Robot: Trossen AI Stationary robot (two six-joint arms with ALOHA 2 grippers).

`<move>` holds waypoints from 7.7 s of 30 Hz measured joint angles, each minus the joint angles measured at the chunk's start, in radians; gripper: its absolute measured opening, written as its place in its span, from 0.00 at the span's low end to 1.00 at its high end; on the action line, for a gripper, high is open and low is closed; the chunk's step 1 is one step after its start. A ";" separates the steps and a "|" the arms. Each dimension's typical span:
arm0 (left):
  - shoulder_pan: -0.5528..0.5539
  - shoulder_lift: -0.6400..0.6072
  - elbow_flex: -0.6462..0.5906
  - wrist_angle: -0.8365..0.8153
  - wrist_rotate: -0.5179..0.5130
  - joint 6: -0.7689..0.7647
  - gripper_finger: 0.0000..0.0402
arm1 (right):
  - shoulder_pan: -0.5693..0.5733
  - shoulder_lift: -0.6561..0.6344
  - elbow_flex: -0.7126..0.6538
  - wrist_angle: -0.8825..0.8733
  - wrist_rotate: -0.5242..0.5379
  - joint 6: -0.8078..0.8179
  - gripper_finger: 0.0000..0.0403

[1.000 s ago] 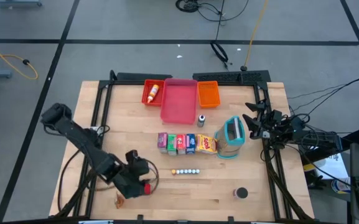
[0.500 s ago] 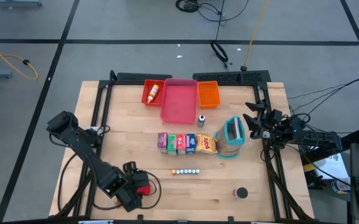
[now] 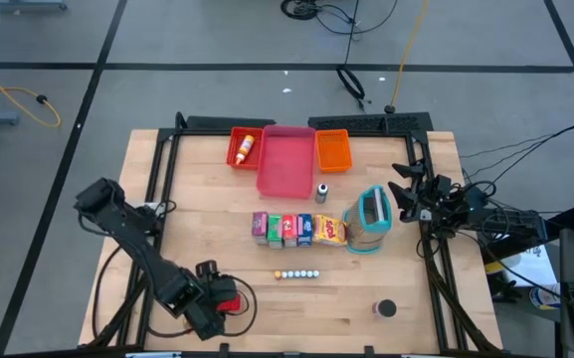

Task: Pick & Place Kitchen Items
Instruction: Put the red seasoning can into the orange bin

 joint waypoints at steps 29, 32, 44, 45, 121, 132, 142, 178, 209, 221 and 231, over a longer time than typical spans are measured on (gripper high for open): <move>0.020 0.133 0.000 -0.001 0.077 0.062 0.51 | 0.000 0.000 0.000 -0.008 -0.003 0.000 0.63; 0.028 0.132 0.000 -0.005 0.102 0.057 0.51 | 0.000 0.000 0.000 -0.008 -0.003 0.000 0.63; 0.094 -0.020 0.086 -0.215 0.100 0.059 0.51 | 0.000 0.000 0.000 -0.008 -0.004 0.007 0.63; 0.103 -0.033 0.108 -0.265 0.083 0.053 0.51 | 0.000 0.000 0.000 -0.008 -0.003 0.007 0.63; 0.945 0.178 0.818 -0.188 0.050 1.203 0.51 | -0.248 1.213 0.928 -0.349 -0.483 -0.082 0.63; 0.945 0.186 0.818 -0.186 0.071 1.211 0.51 | -0.222 1.255 0.928 -0.275 -0.483 -0.098 0.56; 0.943 0.186 0.818 -0.185 0.066 1.189 0.53 | -0.223 1.250 0.928 -0.279 -0.489 -0.102 0.40; 0.792 -0.050 0.598 -0.269 -0.018 0.987 0.90 | -0.557 1.051 0.912 -0.518 -0.441 -0.065 0.40; 0.637 -0.486 -0.342 0.409 -0.115 0.741 0.88 | -0.736 1.240 0.613 -0.002 -0.483 0.150 0.40; 0.577 -0.488 -0.369 0.462 -0.181 0.741 0.88 | -0.713 1.444 0.614 0.128 -0.483 0.135 0.40; 0.570 -0.488 -0.369 0.463 -0.185 0.741 0.87 | -0.727 1.551 0.613 0.197 -0.479 0.129 0.40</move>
